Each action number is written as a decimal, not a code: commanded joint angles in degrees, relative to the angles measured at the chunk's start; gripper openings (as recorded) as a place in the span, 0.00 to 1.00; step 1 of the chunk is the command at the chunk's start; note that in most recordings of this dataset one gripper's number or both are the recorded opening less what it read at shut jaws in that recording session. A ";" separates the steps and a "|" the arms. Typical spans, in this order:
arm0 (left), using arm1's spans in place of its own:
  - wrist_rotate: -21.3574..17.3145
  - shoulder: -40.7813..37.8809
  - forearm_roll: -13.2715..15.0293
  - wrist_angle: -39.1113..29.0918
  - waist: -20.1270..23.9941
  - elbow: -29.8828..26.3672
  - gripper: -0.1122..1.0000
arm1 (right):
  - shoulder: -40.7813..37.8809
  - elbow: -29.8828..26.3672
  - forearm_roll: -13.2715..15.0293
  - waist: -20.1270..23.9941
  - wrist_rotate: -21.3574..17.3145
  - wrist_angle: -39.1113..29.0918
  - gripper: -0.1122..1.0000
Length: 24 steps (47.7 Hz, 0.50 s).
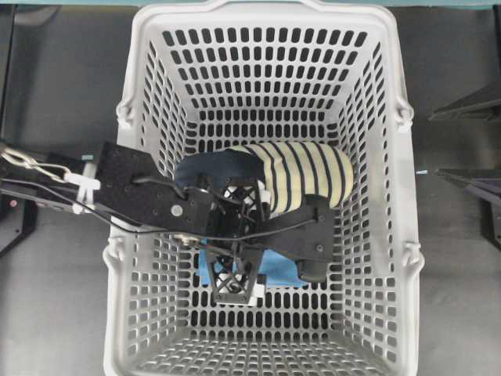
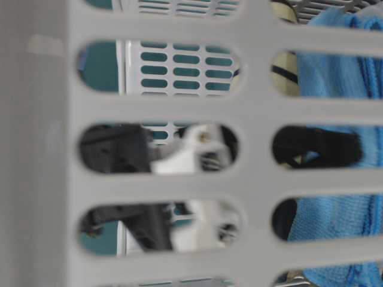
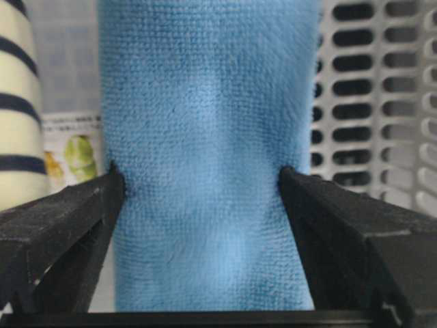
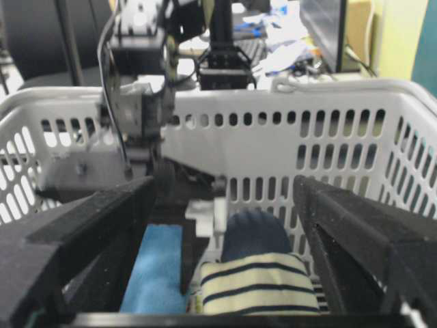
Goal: Pick up the blue cloth from the shopping basket with the left arm.
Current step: 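Lower the left gripper into the basket over the blue cloth, then close the left gripper on the edge of the blue cloth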
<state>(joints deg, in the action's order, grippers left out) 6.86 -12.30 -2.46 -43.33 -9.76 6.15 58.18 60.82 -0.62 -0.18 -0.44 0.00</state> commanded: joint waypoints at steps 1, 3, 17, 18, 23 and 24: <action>0.18 0.53 -0.18 0.70 0.00 1.14 0.89 | -0.09 -0.53 -0.09 -0.09 -0.09 0.26 0.80; 0.18 0.53 -0.18 0.88 -0.18 1.58 0.89 | 0.00 -0.44 -0.09 -0.09 -0.09 0.26 0.80; -0.53 0.97 -0.18 1.41 -0.53 2.20 0.64 | 0.26 0.09 -0.18 0.00 -0.09 0.35 0.80; -0.70 1.14 -0.18 1.41 -0.53 2.20 0.59 | 0.26 0.09 -0.09 -0.09 -0.09 0.26 0.80; -1.23 2.11 -0.18 1.23 -0.70 1.76 0.33 | 0.26 0.18 -0.09 -0.09 -0.18 0.35 0.80; -1.32 2.64 -0.18 1.05 -0.62 1.67 0.29 | 0.26 0.18 -0.09 -0.09 -0.18 0.44 0.80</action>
<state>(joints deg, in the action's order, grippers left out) 5.80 -11.60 -2.46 -42.10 -10.20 8.61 58.71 61.61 -0.62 -0.09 -0.53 0.00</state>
